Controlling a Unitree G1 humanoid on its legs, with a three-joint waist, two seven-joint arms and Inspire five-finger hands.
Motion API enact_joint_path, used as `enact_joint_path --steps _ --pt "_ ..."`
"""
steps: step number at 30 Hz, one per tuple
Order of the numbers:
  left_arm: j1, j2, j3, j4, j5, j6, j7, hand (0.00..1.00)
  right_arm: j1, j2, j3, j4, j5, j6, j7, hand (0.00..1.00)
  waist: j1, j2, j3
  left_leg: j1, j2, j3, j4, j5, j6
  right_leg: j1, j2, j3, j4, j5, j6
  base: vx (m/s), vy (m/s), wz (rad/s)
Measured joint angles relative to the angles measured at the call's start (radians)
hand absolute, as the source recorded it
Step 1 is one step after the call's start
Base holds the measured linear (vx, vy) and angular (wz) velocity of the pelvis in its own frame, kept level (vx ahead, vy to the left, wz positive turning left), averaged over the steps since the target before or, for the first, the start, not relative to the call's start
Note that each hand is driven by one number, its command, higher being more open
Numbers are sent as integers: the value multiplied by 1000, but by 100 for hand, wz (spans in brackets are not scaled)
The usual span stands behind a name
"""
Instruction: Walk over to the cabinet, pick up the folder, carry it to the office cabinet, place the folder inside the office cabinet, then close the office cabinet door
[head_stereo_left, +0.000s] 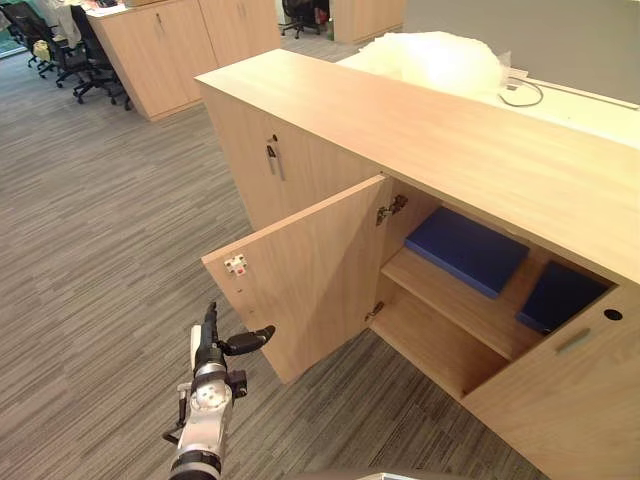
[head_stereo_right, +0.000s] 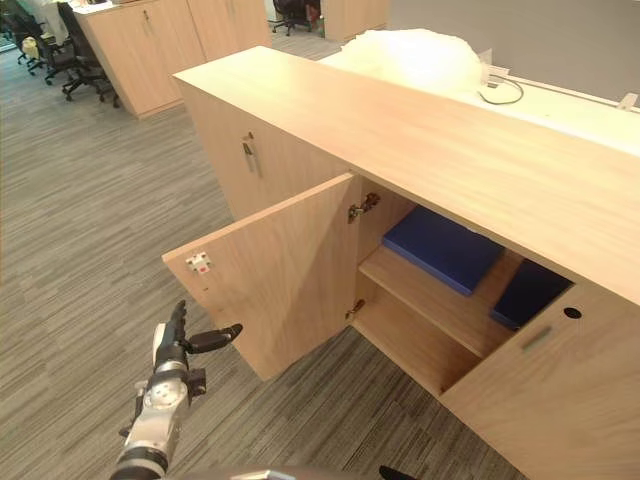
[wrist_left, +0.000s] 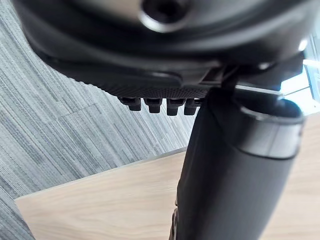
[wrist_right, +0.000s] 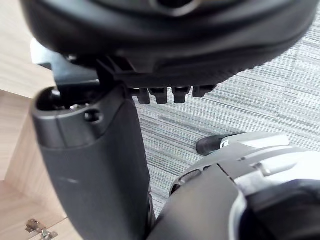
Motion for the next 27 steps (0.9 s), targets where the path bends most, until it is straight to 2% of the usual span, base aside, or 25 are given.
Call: enact_joint_path --steps 6,11,15,16,20,27 --pt "-80 84 54 82 -81 20 9 100 1 -4 -29 1 2 3 13 100 0 4 -2 8 17 29 1 -6 -13 -2 16 32 -8 6 -8 -7 -27 -15" --pt "-116 96 57 83 -90 26 17 100 5 -1 -57 1 3 6 20 100 -1 6 -4 12 24 34 5 -5 -16 -3 22 41 -6 11 -15 -3 -10 -5" --pt "-101 93 -101 71 -56 26 22 100 22 5 -81 1 4 1 21 100 1 15 -10 13 31 43 5 -5 -18 -9 28 53 -2 20 -20 -44 -7 -7" --pt "-93 90 -105 65 -48 25 27 100 23 6 -86 1 4 0 22 100 2 15 -10 13 31 46 5 -5 -18 -11 28 55 -1 20 -20 -67 -2 -10" --pt "8 141 -239 -1 45 17 14 100 33 11 -126 1 4 -3 23 100 9 24 -15 15 31 48 6 -5 -18 -17 26 58 13 20 -20 -61 2 -2" --pt "109 184 -444 -27 75 4 -137 100 34 3 -125 9 3 -13 28 100 12 27 -19 2 18 47 5 -4 -15 -37 11 62 25 23 -6 -89 24 0"
